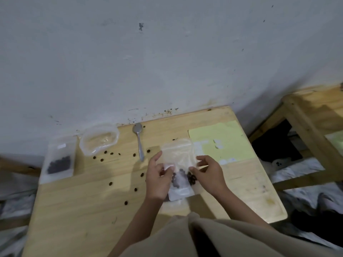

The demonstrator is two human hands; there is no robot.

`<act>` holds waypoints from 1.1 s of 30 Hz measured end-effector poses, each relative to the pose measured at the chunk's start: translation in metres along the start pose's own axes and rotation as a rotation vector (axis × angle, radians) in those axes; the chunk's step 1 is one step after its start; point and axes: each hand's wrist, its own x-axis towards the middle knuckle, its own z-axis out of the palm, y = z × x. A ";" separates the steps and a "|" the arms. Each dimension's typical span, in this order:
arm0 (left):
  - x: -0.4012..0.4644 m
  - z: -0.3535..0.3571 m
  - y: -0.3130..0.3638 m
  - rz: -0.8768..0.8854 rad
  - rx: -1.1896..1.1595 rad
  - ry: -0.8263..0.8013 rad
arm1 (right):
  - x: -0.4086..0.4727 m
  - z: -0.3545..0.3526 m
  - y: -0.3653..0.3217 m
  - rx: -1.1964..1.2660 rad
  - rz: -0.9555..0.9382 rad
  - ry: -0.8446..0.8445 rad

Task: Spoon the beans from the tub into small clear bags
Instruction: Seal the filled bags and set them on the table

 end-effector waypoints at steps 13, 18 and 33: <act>0.016 0.029 0.013 0.056 0.070 -0.011 | 0.104 -0.065 0.031 -0.266 0.021 0.284; 0.020 0.032 0.016 0.155 0.131 -0.043 | 0.131 -0.062 0.039 -0.481 0.117 0.247; 0.019 0.039 0.016 0.158 0.061 -0.112 | 0.072 -0.058 -0.019 0.215 -0.049 0.269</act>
